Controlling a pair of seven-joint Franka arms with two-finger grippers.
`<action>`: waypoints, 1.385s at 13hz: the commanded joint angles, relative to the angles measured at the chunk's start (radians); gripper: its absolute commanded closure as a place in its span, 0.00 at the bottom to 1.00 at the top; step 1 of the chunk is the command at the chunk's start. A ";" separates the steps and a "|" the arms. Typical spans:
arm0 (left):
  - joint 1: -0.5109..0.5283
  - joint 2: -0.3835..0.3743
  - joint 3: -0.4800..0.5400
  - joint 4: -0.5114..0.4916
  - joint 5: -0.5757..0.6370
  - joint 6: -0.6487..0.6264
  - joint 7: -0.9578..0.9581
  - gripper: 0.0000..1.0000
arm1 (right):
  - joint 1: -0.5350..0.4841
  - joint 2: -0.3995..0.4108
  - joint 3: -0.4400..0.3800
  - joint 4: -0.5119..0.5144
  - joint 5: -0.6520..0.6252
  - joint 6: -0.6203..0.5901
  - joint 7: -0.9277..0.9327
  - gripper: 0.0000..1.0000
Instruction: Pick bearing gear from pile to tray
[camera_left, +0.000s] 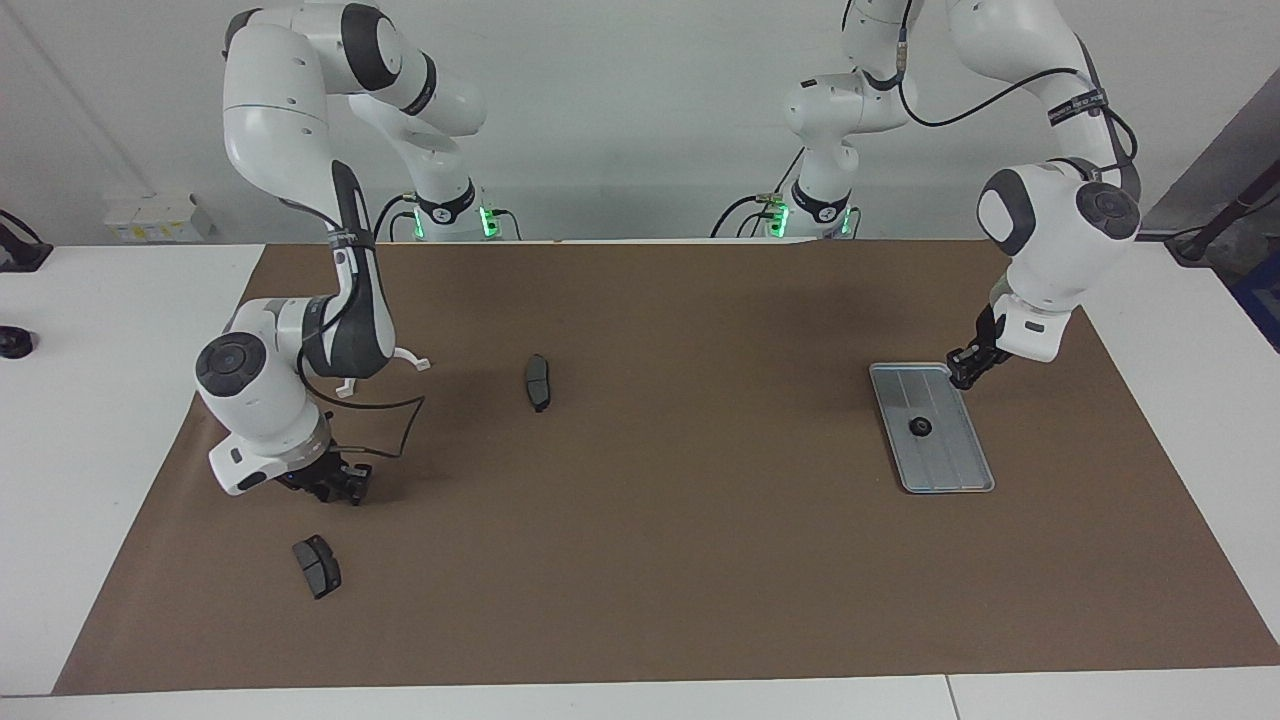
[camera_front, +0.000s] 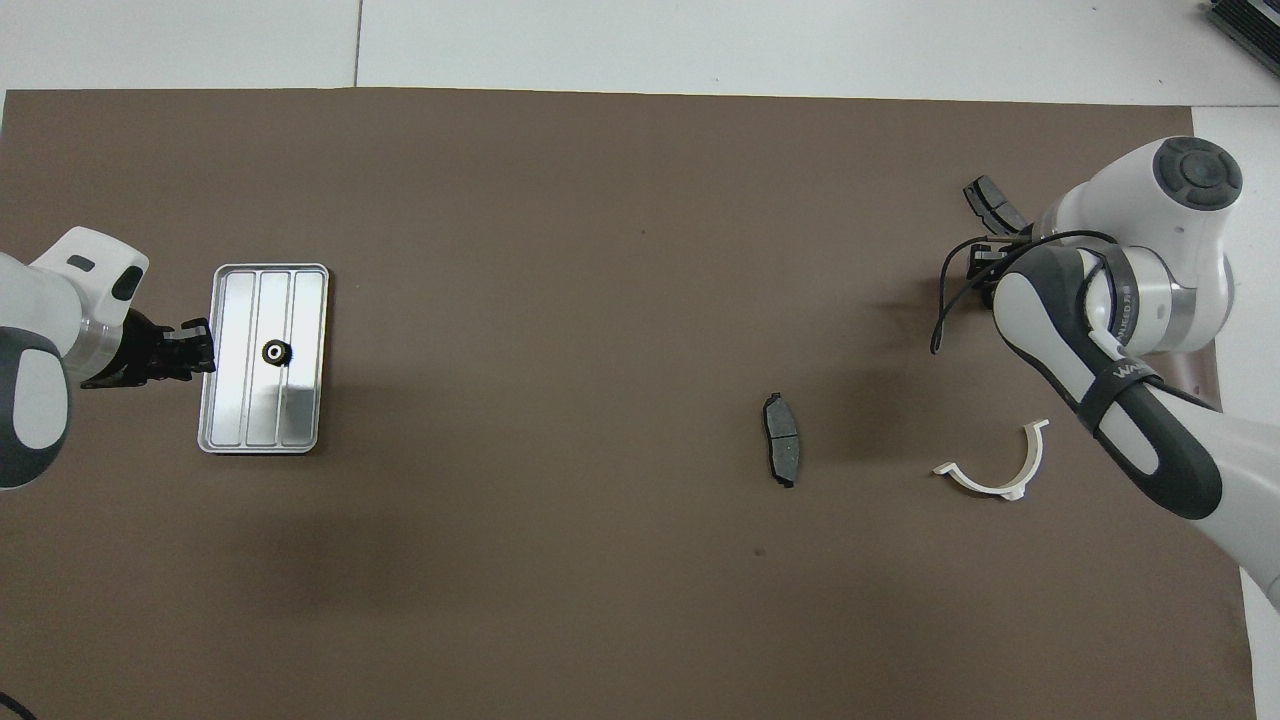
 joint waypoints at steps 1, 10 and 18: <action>-0.003 -0.046 -0.012 -0.148 -0.021 0.158 0.010 1.00 | -0.011 -0.038 0.014 -0.046 0.015 -0.024 0.031 0.51; -0.016 -0.017 -0.010 -0.025 -0.020 0.038 0.129 0.00 | -0.013 -0.063 0.012 -0.101 0.015 -0.025 0.031 0.63; -0.059 -0.073 -0.020 0.237 -0.020 -0.290 0.108 0.00 | 0.001 -0.067 0.038 -0.075 0.008 -0.008 0.018 0.87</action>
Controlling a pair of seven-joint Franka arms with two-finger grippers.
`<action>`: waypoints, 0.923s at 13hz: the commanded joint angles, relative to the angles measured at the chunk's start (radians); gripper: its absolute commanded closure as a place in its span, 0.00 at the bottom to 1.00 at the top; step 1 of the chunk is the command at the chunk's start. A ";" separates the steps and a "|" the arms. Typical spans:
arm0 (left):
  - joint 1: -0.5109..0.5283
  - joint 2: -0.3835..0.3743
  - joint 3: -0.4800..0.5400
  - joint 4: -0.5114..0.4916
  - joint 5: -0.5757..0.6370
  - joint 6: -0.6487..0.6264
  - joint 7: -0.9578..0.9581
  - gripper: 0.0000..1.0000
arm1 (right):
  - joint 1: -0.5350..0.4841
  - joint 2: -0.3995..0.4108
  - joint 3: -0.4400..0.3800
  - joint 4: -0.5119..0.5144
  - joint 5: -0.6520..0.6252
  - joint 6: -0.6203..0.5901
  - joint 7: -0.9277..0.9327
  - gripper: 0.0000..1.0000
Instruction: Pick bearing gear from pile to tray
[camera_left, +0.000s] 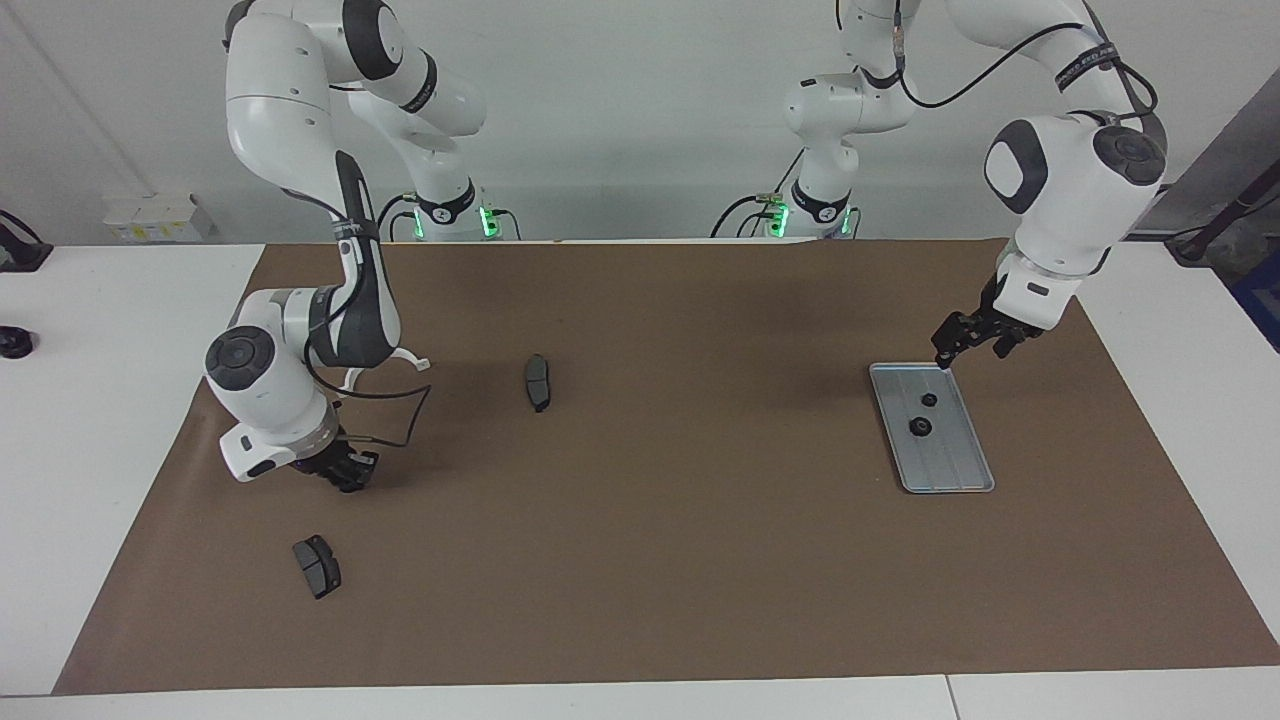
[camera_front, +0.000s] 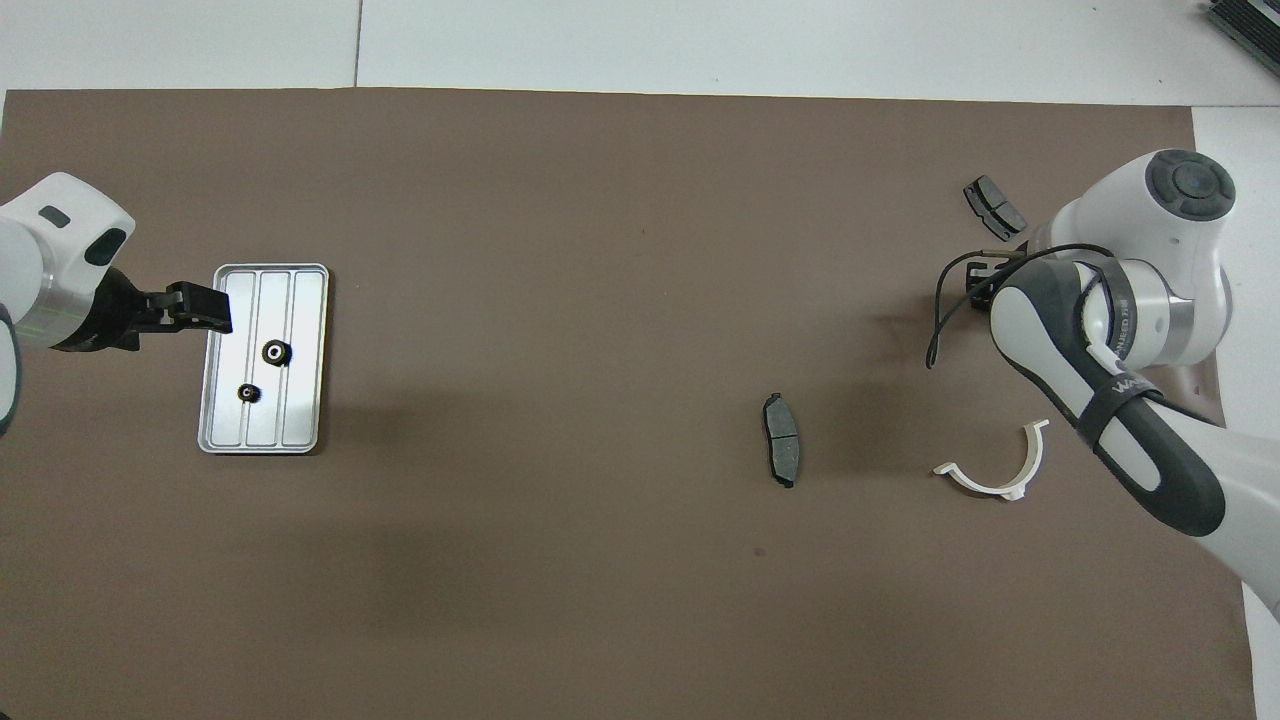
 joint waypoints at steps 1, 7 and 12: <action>-0.014 -0.041 0.011 0.025 -0.011 -0.058 0.000 0.00 | -0.001 -0.032 0.060 -0.007 0.004 0.015 -0.003 0.87; -0.035 -0.050 -0.072 0.065 -0.011 -0.103 -0.152 0.00 | 0.178 -0.016 0.132 0.010 0.011 0.325 0.013 0.87; -0.072 -0.053 -0.103 0.030 -0.011 -0.045 -0.214 0.00 | 0.392 0.085 0.132 0.066 0.011 0.589 0.066 0.87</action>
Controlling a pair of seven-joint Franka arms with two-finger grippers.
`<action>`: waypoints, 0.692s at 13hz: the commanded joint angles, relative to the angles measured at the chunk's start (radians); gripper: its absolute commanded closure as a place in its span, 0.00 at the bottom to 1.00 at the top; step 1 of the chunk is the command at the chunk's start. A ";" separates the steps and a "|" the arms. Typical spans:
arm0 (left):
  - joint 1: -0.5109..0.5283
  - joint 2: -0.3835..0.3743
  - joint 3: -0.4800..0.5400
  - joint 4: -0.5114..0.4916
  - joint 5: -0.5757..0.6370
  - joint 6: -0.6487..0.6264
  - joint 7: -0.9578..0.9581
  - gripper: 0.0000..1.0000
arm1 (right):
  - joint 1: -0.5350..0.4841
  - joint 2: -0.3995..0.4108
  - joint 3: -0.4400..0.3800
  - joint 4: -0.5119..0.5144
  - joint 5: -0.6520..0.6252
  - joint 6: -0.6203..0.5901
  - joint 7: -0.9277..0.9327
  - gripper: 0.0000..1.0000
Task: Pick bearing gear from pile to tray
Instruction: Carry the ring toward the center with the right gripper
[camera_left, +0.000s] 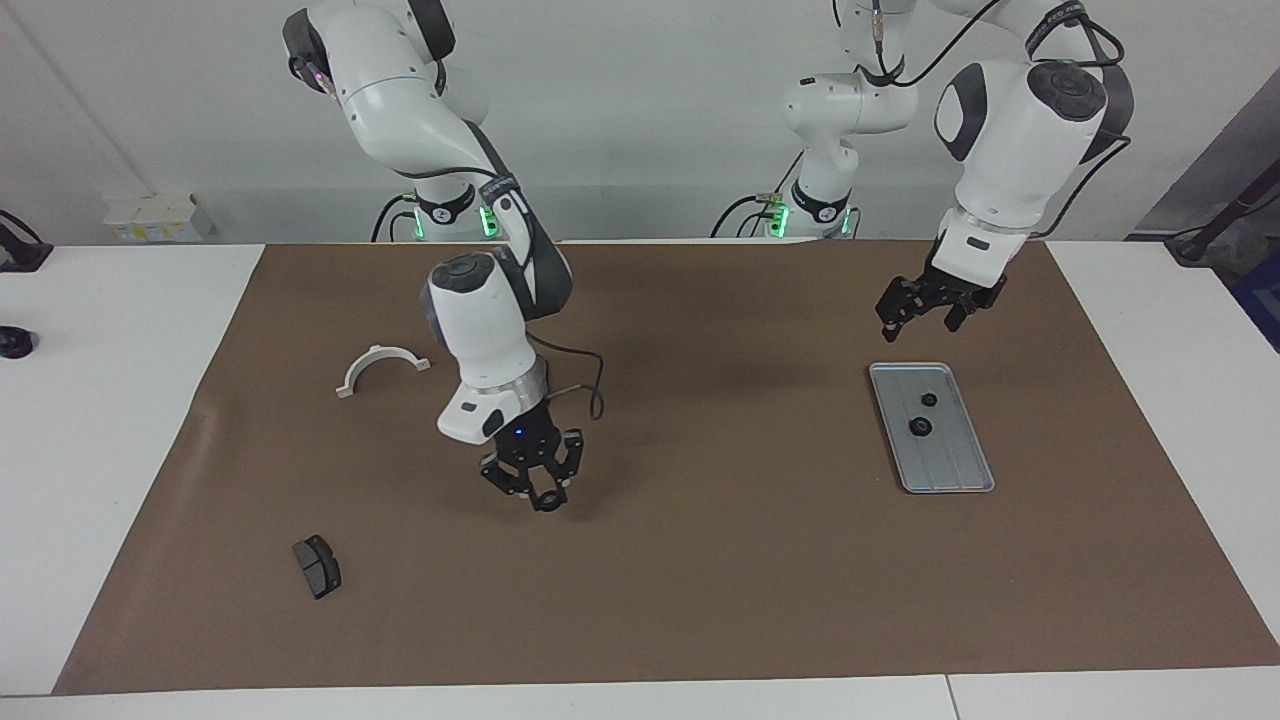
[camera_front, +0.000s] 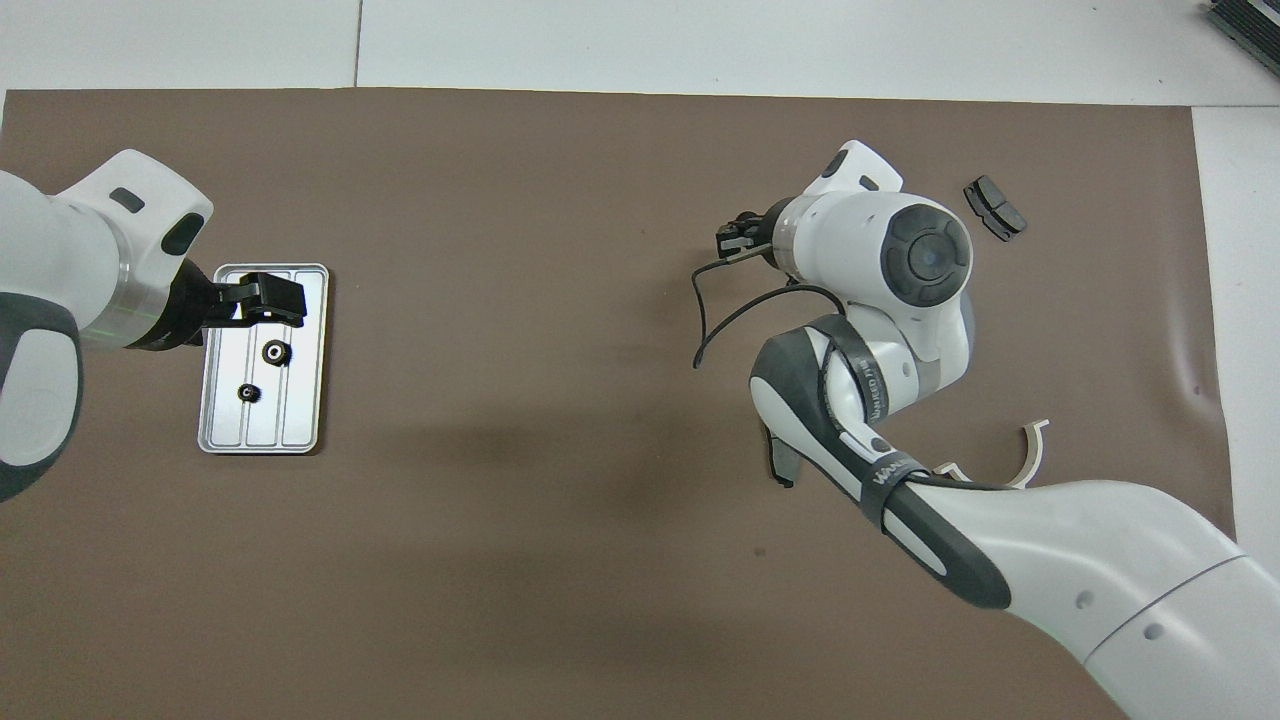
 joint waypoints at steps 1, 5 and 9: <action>-0.022 -0.006 0.010 -0.030 -0.004 0.042 -0.050 0.00 | 0.122 0.110 -0.004 0.096 0.011 0.109 0.083 0.87; -0.024 -0.006 0.010 -0.045 -0.004 0.058 -0.052 0.00 | 0.268 0.222 -0.010 0.237 -0.001 0.109 0.213 0.85; -0.045 0.038 0.009 -0.082 -0.004 0.182 -0.111 0.00 | 0.340 0.226 -0.011 0.265 -0.003 0.097 0.445 0.60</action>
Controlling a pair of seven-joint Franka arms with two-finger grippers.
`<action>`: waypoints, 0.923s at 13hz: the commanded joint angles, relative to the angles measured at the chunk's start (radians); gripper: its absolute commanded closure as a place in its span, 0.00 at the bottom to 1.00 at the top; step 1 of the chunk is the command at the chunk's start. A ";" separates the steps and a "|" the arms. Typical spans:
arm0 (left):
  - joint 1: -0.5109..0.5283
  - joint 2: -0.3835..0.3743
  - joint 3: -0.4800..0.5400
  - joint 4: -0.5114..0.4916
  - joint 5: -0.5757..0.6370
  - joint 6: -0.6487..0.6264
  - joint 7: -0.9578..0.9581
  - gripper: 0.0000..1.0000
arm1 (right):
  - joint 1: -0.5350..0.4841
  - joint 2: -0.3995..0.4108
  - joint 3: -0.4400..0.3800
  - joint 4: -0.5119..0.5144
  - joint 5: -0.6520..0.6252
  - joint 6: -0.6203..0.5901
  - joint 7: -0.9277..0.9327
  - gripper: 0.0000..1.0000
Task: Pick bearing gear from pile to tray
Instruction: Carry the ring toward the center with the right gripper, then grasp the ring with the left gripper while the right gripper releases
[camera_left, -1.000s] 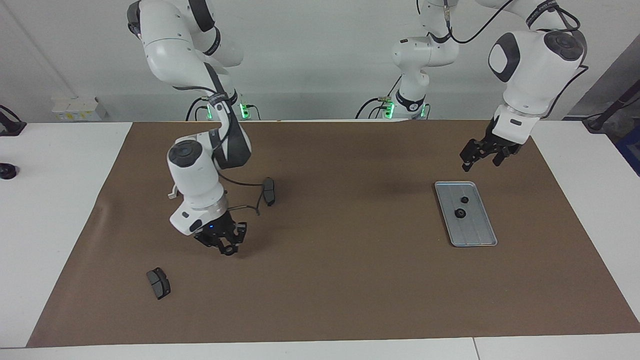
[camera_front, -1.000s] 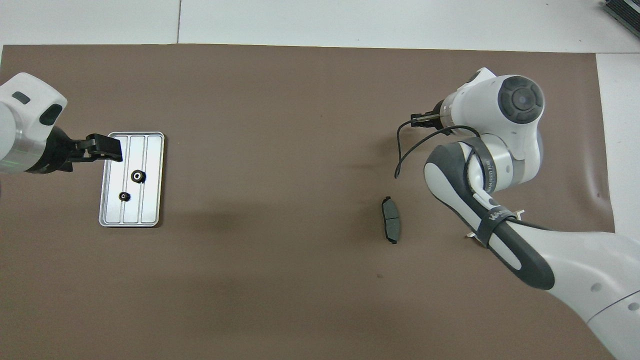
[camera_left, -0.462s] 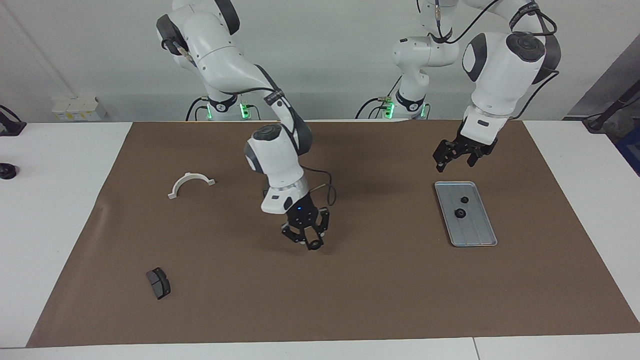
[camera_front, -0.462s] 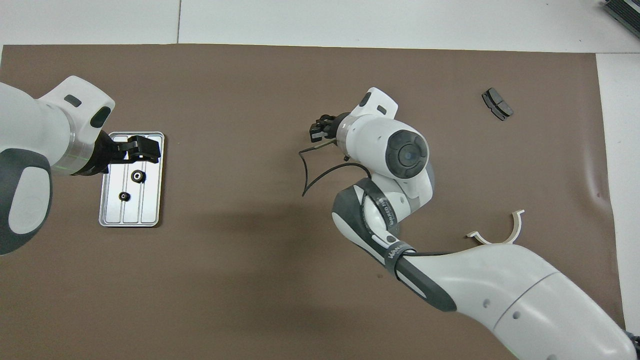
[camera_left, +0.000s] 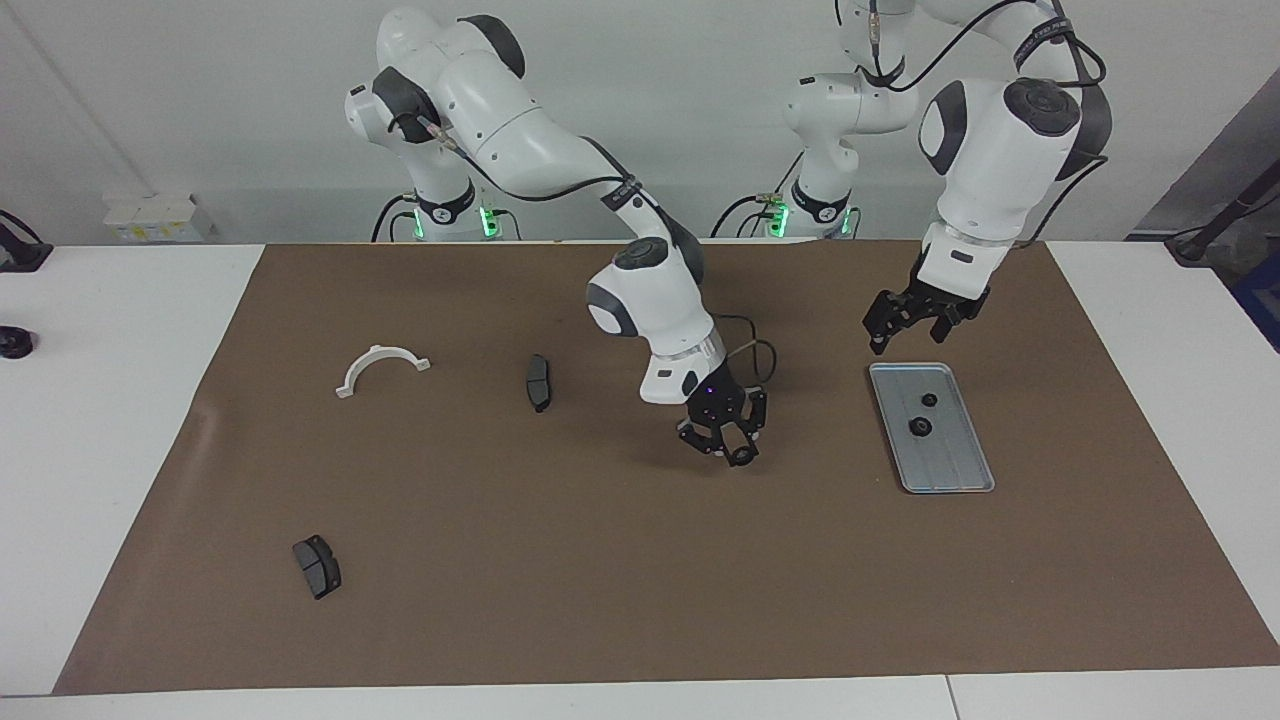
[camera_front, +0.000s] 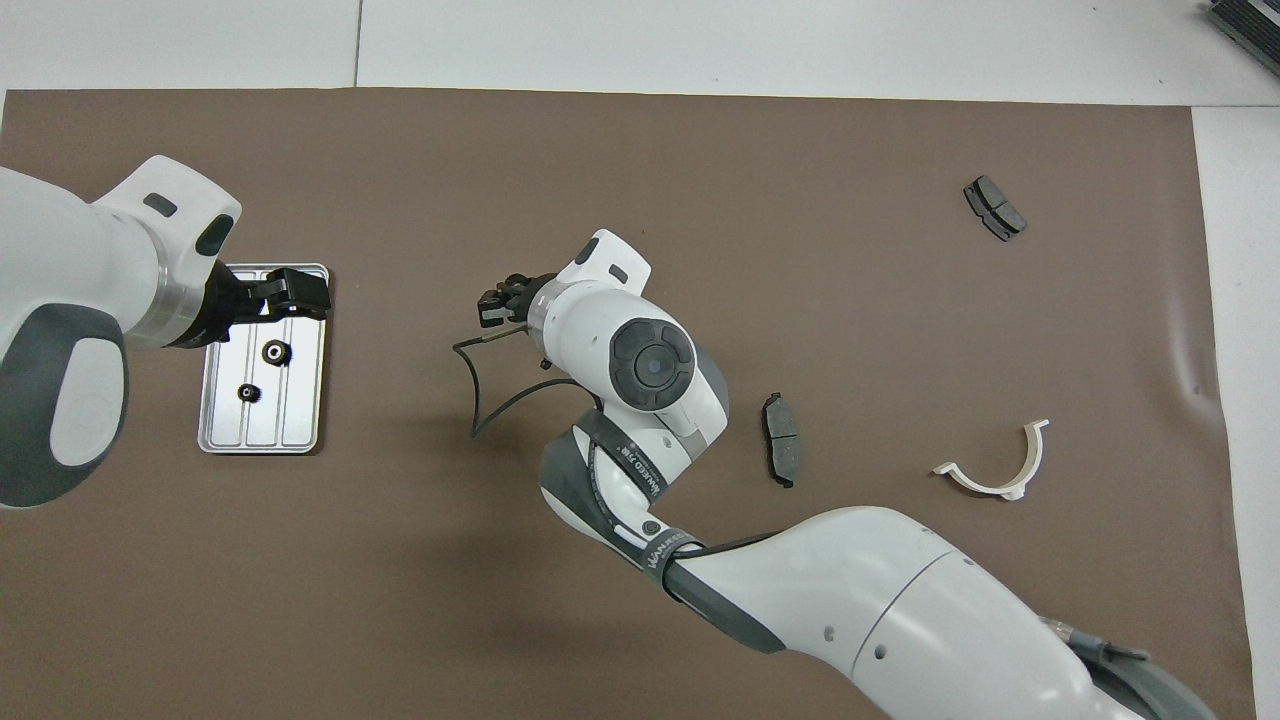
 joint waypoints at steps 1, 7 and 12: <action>-0.031 0.031 0.011 -0.025 -0.004 0.083 -0.052 0.00 | 0.009 0.018 -0.003 0.037 -0.004 -0.007 0.095 0.55; -0.073 0.149 0.013 -0.024 -0.002 0.262 -0.171 0.00 | -0.024 -0.011 -0.030 0.080 -0.011 -0.166 0.072 0.41; -0.230 0.408 0.020 0.143 0.148 0.304 -0.517 0.00 | -0.128 -0.175 -0.016 0.111 0.033 -0.471 -0.026 0.41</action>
